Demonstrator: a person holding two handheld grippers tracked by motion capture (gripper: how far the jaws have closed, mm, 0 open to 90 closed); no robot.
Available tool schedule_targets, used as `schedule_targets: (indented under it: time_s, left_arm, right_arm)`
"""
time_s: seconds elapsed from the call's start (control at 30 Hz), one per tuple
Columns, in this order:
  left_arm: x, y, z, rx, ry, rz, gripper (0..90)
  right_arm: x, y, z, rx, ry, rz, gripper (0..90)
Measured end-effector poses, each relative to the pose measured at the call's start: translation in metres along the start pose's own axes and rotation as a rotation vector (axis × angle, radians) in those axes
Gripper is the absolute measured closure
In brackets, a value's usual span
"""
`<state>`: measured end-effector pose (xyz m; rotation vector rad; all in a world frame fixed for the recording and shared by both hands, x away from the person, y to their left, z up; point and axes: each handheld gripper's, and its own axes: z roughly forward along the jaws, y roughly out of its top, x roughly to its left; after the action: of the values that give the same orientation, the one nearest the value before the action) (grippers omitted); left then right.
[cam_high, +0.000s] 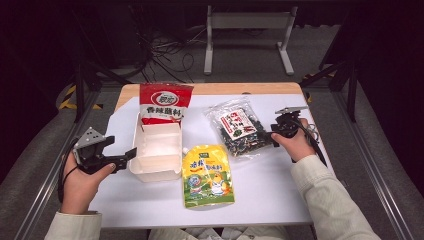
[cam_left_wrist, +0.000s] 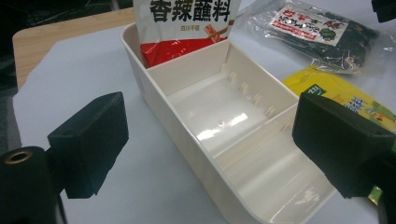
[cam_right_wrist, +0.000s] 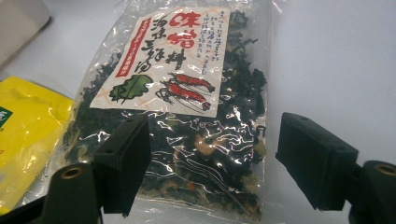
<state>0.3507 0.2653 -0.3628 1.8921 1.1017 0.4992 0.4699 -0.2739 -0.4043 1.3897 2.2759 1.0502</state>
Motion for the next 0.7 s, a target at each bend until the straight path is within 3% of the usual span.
schedule_targets:
  time_s: [0.3,0.7]
  left_arm:
    - [0.0,-0.001,0.002,0.008,-0.005,0.003,11.4]
    - [-0.002,-0.001,0.004,0.013,-0.001,0.012,11.4]
  right_arm:
    - [-0.009,-0.002,0.012,0.021,0.0,0.048,25.8]
    - [-0.011,-0.005,0.027,0.045,0.002,0.082,22.2]
